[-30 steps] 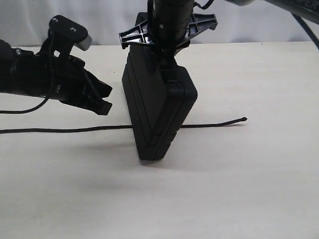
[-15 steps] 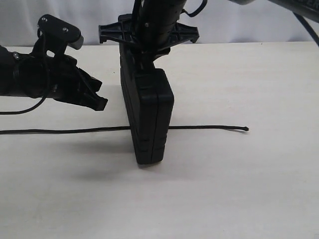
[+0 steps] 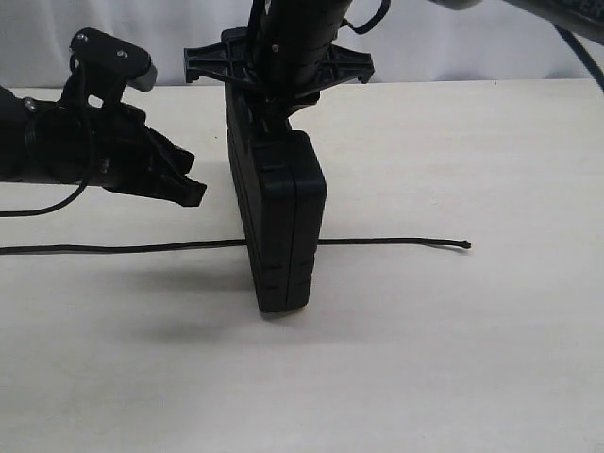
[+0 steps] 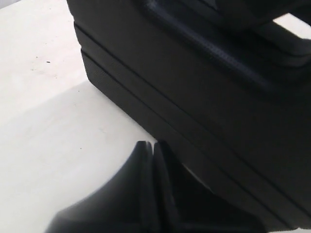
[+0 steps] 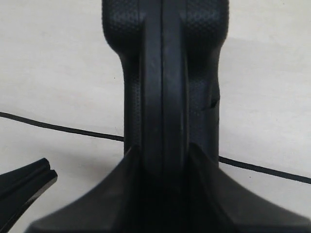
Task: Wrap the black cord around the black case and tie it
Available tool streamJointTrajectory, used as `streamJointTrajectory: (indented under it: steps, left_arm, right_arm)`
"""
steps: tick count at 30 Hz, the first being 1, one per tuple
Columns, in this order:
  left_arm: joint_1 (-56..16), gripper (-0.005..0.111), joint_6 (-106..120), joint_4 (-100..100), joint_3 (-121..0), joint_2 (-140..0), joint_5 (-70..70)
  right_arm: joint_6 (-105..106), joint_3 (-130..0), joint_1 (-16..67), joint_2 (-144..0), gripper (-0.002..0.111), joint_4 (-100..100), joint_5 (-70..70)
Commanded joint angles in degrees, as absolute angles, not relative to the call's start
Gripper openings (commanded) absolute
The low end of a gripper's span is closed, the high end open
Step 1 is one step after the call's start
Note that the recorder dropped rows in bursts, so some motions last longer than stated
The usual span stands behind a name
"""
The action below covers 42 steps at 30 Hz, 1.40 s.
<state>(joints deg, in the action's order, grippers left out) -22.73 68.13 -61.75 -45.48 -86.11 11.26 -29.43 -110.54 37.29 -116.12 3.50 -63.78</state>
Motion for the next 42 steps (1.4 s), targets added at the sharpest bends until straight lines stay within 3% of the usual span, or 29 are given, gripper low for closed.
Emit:
streamJointTrajectory:
  steps: [1,8,10,14,16,20,42]
  left_arm:
    - [-22.74,0.0,75.08,-69.8,-45.44,-85.19,12.81]
    - [-22.62,0.0,111.19,-99.95,-41.25,-76.53,20.76]
    - [-22.01,0.0,117.83,-99.95,-39.05,-72.95,23.51]
    - [-19.54,0.0,122.79,-97.92,-36.1,-69.67,51.28]
    - [-18.48,0.0,122.79,-93.69,-36.1,-69.67,58.02]
    - [-18.35,0.0,122.79,-92.44,-36.1,-70.73,52.65]
    - [-18.35,0.0,122.79,-95.06,-49.5,-95.04,51.6]
  right_arm:
    - [-29.22,-109.95,37.51,-117.15,0.004,2.85,-65.71]
    - [-29.13,-109.95,37.51,-117.15,0.004,3.31,-65.7]
    - [-29.13,-109.95,37.51,-117.15,0.004,3.85,-65.7]
    - [-29.13,-109.95,37.51,-117.15,0.004,3.85,-65.42]
    - [-29.13,-109.95,37.51,-117.15,0.004,3.85,-65.42]
    - [-29.13,-109.95,37.51,-117.15,0.004,3.85,-64.82]
    - [-27.48,-109.95,37.51,-117.15,0.004,3.85,-63.25]
